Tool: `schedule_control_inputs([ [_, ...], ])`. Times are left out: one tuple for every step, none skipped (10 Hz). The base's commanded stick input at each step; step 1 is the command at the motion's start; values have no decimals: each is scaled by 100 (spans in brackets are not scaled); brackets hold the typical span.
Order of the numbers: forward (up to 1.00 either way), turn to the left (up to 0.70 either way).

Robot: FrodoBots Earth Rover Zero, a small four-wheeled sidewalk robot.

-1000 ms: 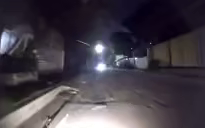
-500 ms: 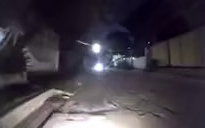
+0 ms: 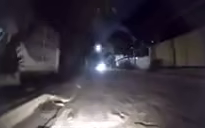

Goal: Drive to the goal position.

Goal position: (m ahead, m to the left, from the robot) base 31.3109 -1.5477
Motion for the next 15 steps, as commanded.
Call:
schedule_control_inputs([
  [70, -20],
  [70, -35],
  [70, -35],
  [70, -30],
  [70, -22],
  [70, -14],
  [70, -7],
  [70, 0],
  [70, 0],
  [70, 0],
  [70, 0],
  [70, 0],
  [70, 0],
  [70, 0],
  [70, 0],
])
